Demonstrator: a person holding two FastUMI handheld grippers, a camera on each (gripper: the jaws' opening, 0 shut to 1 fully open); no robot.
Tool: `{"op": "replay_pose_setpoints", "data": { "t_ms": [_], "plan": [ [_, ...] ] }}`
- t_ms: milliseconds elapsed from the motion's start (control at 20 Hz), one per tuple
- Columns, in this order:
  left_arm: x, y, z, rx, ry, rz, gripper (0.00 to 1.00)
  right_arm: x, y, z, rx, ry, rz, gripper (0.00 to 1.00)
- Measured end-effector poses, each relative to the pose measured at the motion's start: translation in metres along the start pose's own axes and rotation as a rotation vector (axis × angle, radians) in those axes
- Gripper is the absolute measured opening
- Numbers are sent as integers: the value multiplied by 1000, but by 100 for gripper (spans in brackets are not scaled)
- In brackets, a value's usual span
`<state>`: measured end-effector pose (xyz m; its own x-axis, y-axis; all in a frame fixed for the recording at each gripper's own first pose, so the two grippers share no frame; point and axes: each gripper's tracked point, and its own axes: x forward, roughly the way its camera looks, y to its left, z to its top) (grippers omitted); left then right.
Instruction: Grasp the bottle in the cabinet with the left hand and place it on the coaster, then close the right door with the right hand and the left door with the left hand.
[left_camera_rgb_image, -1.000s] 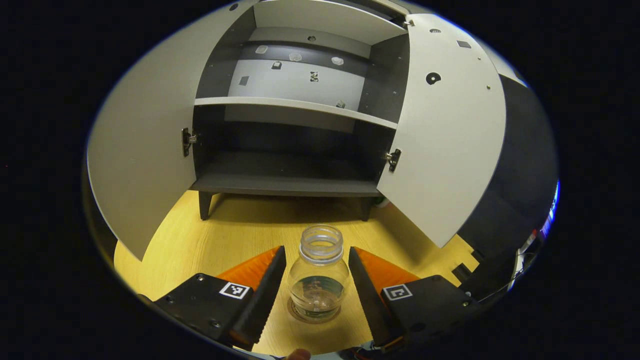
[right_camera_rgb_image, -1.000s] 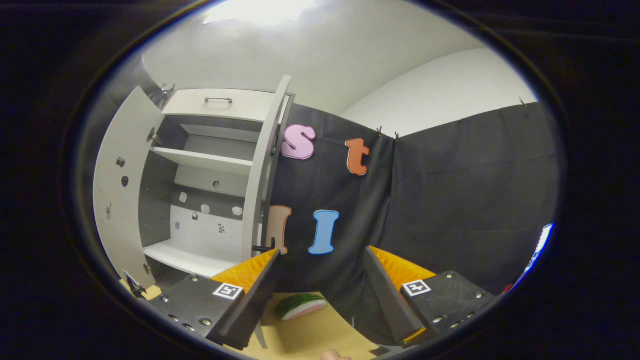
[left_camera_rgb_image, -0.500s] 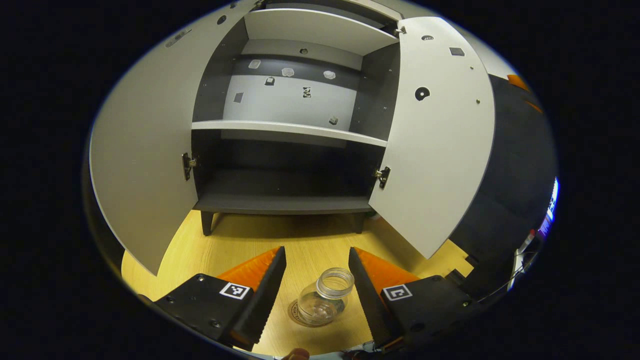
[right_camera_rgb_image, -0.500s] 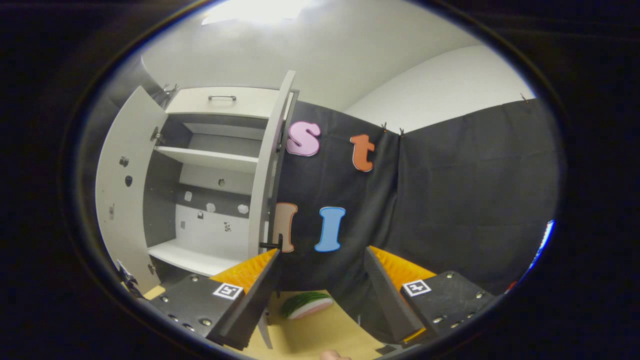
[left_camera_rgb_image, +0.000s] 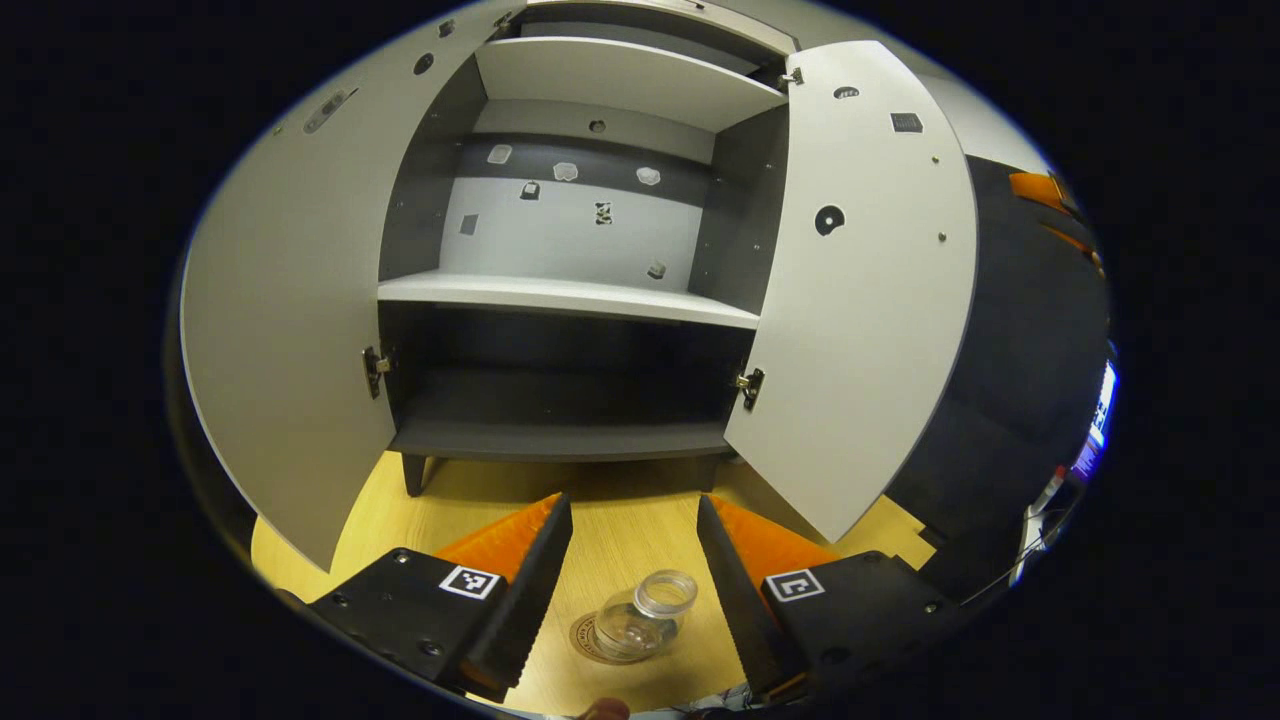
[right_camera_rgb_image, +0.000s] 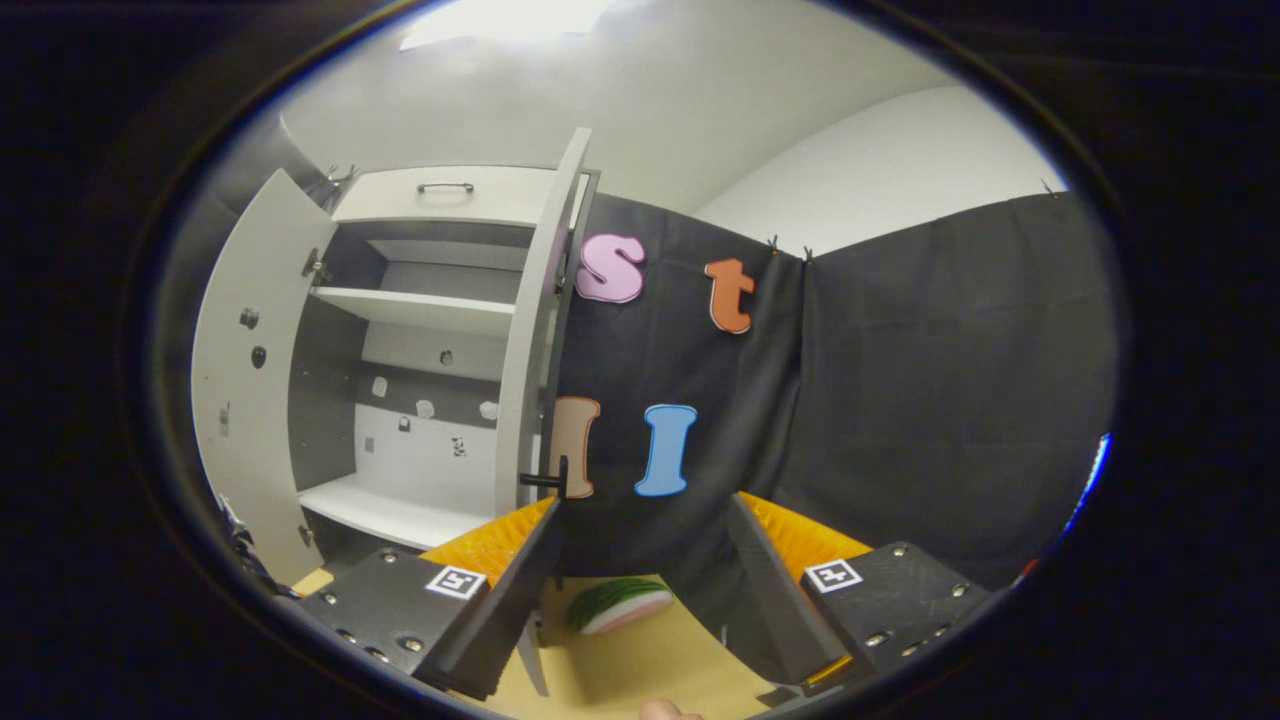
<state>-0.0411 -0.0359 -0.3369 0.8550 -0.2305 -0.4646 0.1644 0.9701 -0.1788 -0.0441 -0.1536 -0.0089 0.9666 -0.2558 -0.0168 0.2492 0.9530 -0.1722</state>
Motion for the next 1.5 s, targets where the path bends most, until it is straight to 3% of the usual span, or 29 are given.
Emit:
{"op": "replay_pose_setpoints", "data": {
  "t_ms": [200, 350, 550, 800, 1050, 1150, 1200, 1450, 1500],
  "plan": [
    [-17, 2, 44, 4, -71, 27, 82, 18, 7, -13, -6, 21, 20, 100],
    [-40, 13, 83, 10, -139, 83, 82, 35, 19, -23, 3, 45, 50, 97],
    [-73, 26, 140, -15, -237, 152, 93, 52, 30, -25, 13, 45, 90, 100],
    [-112, 36, 199, 28, -320, 243, 93, 57, 43, -24, 23, 33, 158, 98],
    [-138, 22, 229, 39, -373, 241, 93, 55, 86, -20, 45, 33, 296, 98],
    [-143, 25, 237, 50, -400, 245, 88, 54, 109, -18, 50, 30, 350, 98],
    [-146, 28, 238, 57, -408, 254, 93, 54, 120, -15, 44, 24, 373, 98],
    [-163, 54, 228, 70, -397, 332, 93, 62, 160, -7, 53, -2, 439, 98],
    [-167, 58, 226, 63, -394, 345, 93, 64, 165, -8, 72, 4, 454, 93]
  ]
}}
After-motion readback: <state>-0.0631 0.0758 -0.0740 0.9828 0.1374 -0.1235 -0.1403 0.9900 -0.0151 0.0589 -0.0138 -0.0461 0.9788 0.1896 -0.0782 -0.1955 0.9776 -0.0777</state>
